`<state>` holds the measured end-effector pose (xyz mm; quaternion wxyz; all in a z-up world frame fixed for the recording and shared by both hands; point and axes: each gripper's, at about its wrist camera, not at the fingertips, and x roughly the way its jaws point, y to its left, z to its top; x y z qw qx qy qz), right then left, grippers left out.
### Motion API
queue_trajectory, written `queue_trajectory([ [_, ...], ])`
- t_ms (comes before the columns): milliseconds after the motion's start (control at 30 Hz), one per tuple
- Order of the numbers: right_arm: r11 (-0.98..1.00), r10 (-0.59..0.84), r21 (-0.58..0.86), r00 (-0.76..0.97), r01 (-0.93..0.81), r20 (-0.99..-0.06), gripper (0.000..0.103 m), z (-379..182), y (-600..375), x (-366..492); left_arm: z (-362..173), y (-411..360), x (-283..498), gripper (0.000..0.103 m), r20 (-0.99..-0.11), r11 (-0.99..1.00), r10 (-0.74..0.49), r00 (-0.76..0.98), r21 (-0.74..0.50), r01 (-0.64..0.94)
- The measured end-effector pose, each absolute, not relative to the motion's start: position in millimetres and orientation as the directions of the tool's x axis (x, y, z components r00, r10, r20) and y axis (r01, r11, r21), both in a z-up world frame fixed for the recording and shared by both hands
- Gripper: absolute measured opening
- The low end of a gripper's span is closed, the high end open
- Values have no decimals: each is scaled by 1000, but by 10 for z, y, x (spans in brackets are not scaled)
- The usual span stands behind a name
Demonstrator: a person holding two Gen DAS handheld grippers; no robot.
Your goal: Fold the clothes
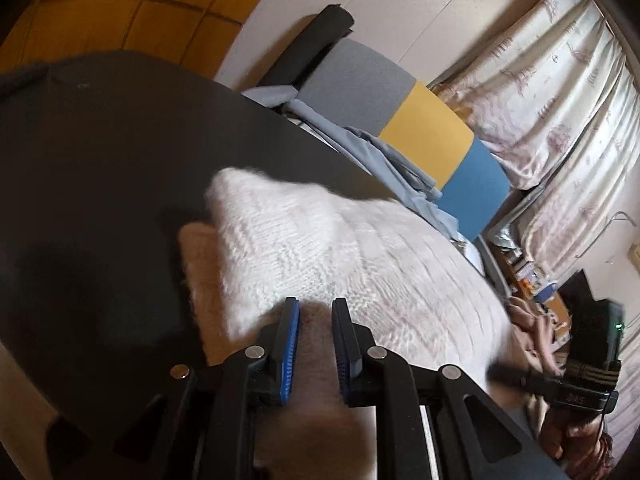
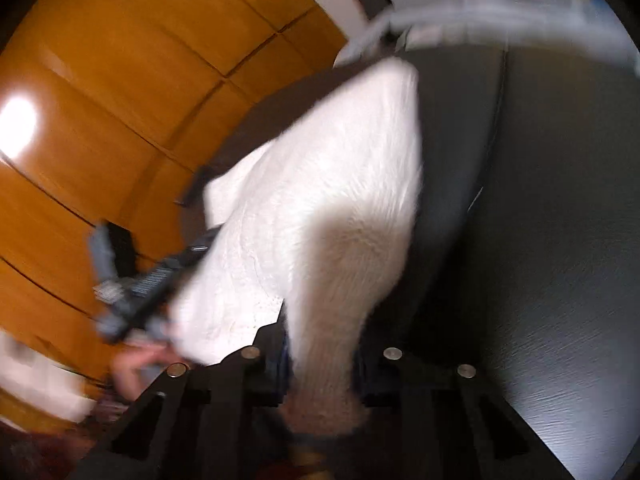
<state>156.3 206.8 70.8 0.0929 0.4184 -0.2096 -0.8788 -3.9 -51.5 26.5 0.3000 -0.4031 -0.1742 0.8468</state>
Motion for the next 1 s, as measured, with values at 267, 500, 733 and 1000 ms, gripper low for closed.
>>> queue_trajectory([
  [267, -965, -160, 253, -609, -68, -776, 28, 473, 2177, 1613, 265, -293, 187, 17, -575, -784, 615, -540, -371, -497],
  [500, -913, -173, 394, -772, -107, -611, 49, 858, 2398, 2028, 622, -558, 512, 18, -476, -776, 631, -612, -375, -508],
  [733, -987, -140, 142, -793, 68, -593, 29, 1232, 1796, 1840, 608, -88, 858, 18, -536, -777, 585, -609, -157, -609],
  [1000, -986, -135, 22, -718, 164, -683, 30, 964, 1327, 1247, 332, -400, 746, 20, -593, -795, 590, -549, -304, -525],
])
